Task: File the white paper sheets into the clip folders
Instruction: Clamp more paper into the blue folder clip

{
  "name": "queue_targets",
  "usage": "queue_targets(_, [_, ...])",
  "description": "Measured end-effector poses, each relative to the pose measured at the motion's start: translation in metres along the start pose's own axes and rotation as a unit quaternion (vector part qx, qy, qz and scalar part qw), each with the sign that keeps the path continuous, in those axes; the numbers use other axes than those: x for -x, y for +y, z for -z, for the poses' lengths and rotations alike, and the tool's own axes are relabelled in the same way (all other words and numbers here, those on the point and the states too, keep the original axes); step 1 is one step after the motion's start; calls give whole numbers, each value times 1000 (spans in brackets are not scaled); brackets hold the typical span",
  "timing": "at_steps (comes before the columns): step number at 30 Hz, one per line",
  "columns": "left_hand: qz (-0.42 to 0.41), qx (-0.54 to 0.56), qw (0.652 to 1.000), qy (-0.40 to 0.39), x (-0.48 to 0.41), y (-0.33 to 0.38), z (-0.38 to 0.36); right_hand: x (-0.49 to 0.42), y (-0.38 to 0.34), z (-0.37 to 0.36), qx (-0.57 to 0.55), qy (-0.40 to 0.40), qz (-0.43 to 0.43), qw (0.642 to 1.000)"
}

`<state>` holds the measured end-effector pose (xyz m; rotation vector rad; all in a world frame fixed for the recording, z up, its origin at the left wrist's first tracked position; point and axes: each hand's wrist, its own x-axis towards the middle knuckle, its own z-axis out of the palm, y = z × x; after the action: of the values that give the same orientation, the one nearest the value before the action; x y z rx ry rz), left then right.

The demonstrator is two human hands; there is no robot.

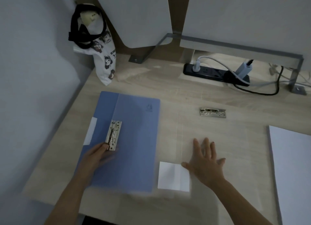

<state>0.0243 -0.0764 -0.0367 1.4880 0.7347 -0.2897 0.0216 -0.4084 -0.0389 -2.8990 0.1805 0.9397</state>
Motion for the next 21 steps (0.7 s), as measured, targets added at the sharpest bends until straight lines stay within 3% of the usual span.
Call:
queue_targets(6, [-96,-19,994,42,4,-10,-9,0,-2,0,15,-15,6,1000])
queue_targets(11, [-119,-12,992,40,3,-15,-11,-1,0,-1,7,-27,9,1000])
queue_targets(17, [-50,39,997,-46,1,-4,-3,-1,1,0,17,-17,19,1000])
queue_targets(21, [-14,-24,1000,-14,-18,26,-19,0,2,-2,14,-11,19,1000])
